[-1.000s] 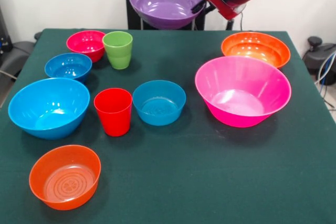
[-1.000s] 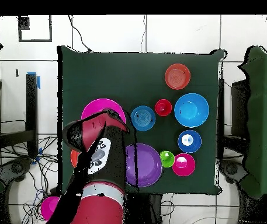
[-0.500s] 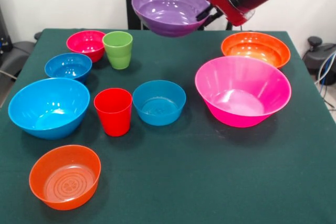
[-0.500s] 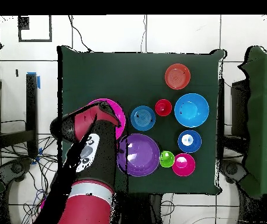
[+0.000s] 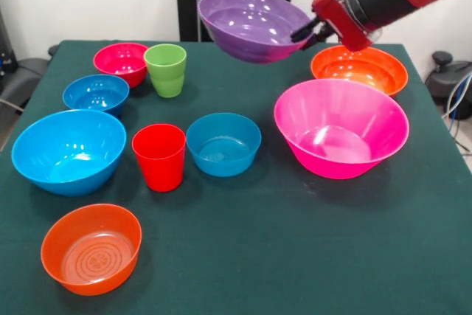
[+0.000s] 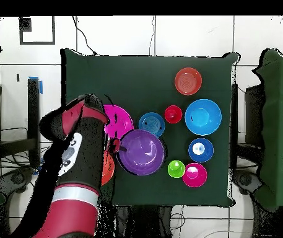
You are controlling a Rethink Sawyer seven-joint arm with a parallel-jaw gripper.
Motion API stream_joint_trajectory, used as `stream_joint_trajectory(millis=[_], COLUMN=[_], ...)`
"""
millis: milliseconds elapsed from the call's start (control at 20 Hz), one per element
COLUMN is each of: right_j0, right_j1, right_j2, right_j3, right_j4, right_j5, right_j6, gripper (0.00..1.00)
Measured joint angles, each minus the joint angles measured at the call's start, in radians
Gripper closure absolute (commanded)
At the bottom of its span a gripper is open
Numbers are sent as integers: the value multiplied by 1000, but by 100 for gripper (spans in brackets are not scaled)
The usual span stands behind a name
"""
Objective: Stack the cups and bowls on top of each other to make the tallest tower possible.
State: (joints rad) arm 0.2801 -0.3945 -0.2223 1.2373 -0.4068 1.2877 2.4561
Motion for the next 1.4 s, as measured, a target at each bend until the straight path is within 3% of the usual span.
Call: stream_joint_trajectory(millis=[700, 1050, 1400], right_j0=[0, -42, -83], right_j1=[145, 194, 227], right_j2=[-16, -17, -23], right_j3=[-298, -409, -512], right_j4=[-12, -26, -92], right_j5=[71, 71, 71], right_j6=[0, 0, -37], gripper=[100, 100, 100])
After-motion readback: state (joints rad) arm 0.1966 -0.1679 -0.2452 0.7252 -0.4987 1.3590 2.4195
